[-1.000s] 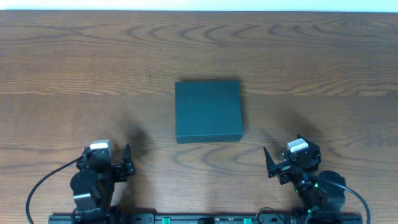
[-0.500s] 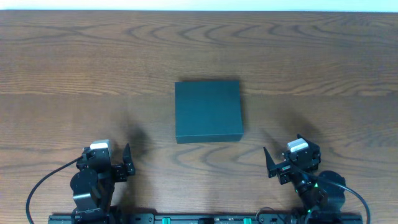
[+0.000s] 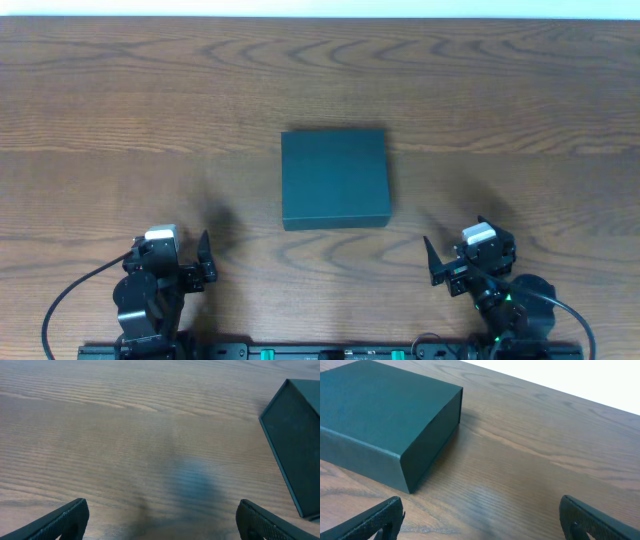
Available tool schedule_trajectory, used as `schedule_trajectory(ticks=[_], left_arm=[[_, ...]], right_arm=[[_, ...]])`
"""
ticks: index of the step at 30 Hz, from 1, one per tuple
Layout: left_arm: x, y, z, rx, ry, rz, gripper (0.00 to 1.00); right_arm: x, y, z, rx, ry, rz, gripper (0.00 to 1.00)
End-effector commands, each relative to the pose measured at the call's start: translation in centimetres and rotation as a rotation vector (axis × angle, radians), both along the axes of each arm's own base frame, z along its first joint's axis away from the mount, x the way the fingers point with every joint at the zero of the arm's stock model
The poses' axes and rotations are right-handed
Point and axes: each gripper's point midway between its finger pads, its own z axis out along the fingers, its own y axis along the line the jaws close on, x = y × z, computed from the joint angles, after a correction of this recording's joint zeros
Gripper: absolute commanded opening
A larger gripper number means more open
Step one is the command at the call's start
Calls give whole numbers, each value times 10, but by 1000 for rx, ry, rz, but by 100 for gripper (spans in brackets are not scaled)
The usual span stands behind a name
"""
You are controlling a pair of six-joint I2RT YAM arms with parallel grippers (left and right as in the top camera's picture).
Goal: Pack container
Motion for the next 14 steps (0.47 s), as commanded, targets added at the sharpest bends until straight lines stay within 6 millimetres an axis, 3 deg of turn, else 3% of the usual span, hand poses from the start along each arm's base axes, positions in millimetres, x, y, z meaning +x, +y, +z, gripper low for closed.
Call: schedule_trajectory(ticks=[1, 14], left_arm=[[0, 2, -3, 8, 0, 6, 95], [0, 2, -3, 8, 0, 6, 95]], right_arm=[[0, 1, -2, 7, 3, 1, 99], [0, 1, -2, 8, 3, 1, 99]])
